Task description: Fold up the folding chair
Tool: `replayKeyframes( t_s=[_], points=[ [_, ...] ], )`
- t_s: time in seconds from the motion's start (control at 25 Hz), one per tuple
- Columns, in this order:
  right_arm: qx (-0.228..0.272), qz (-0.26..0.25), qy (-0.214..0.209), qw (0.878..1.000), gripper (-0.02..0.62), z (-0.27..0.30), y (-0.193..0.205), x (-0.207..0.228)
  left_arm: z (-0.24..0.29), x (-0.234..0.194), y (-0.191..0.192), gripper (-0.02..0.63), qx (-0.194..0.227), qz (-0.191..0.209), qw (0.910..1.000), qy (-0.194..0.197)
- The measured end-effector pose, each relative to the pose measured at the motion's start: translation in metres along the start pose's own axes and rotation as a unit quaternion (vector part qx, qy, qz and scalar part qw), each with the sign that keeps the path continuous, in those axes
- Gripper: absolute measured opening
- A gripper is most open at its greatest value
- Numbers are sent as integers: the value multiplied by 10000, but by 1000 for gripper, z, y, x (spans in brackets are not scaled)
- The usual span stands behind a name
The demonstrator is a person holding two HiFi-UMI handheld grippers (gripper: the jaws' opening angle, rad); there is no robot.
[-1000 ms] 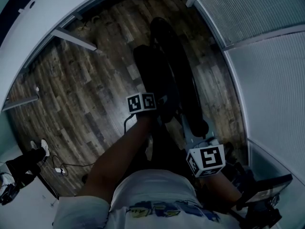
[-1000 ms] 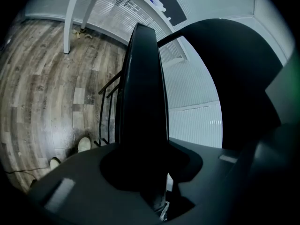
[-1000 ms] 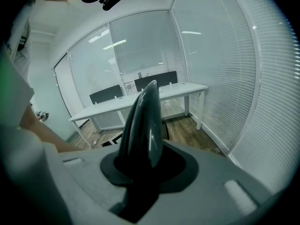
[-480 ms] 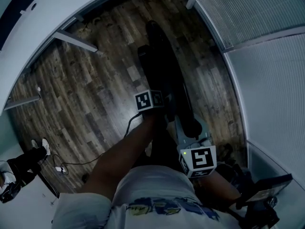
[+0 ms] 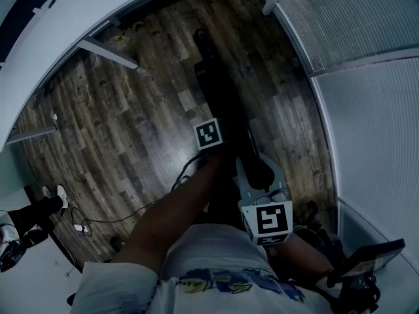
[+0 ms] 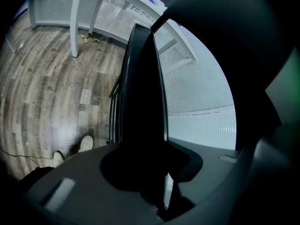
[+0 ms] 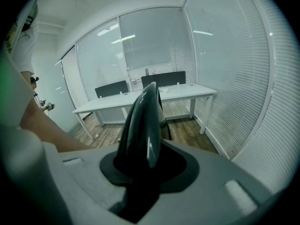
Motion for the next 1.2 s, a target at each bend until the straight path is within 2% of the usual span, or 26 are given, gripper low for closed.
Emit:
replayKeyframes(
  t_s=[0.44,0.76,0.92,1.2],
  points=[
    [-131,-272,-235,9993,92,9,-24,-12,-12,6,-12,123,152,-361,9992,43],
    [-134,-729,-664,9950,91,17,-49,-42,-45,-8,-29,123,567,-770,9954,95],
    [-25,-992,-959,9904,91,24,-62,-60,-65,-17,-45,123,909,-1014,9906,159],
    [49,-1521,-1594,9754,91,47,-88,-114,-117,-56,-79,123,1559,-1467,9767,175]
  ],
)
Point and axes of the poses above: the fingertips, and each gripper's own axes: z forward along the fingers, x to its right, y out of its underside, the point moved 5 cm from there along -z, backward along the fingers, and after that the axes turned 6 degrees about y, right-handed, at the moved point
